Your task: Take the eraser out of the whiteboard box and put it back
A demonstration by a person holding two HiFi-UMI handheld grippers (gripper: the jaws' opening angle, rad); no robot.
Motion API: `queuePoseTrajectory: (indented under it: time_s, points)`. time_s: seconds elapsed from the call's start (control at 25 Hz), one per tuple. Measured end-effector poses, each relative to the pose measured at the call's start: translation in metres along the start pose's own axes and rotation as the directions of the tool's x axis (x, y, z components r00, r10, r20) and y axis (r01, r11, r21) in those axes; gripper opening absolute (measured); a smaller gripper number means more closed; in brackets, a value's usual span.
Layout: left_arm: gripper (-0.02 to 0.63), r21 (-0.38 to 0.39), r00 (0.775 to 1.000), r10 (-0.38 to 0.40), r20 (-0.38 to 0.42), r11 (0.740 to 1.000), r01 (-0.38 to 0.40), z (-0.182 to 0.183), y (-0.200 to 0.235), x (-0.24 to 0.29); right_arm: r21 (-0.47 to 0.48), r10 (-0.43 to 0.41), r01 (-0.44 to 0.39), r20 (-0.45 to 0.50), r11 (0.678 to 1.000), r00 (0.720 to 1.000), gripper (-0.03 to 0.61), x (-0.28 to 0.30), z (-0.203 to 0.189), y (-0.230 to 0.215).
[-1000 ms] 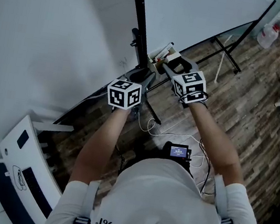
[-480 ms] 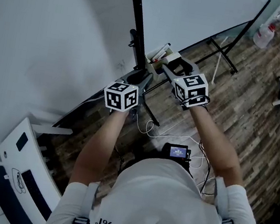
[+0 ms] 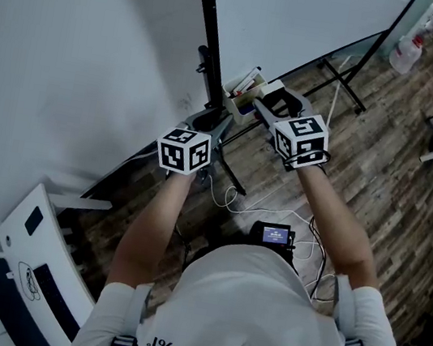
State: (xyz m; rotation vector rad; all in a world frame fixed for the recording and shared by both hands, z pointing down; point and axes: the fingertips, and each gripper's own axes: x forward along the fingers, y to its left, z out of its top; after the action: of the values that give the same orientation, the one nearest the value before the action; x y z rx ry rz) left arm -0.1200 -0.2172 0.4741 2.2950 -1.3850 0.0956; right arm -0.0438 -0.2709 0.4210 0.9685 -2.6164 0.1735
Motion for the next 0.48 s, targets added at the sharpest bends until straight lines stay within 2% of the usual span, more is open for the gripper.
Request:
queuePoseTrajectory:
  time_s: [0.48]
  points:
    - [0.127, 0.061, 0.998, -0.019, 0.060, 0.998, 0.016, 0.031, -0.018, -0.014, -0.010, -0.002, 0.002, 0.034, 1.000, 0.999, 0.268, -0.015, 0.017, 0.000]
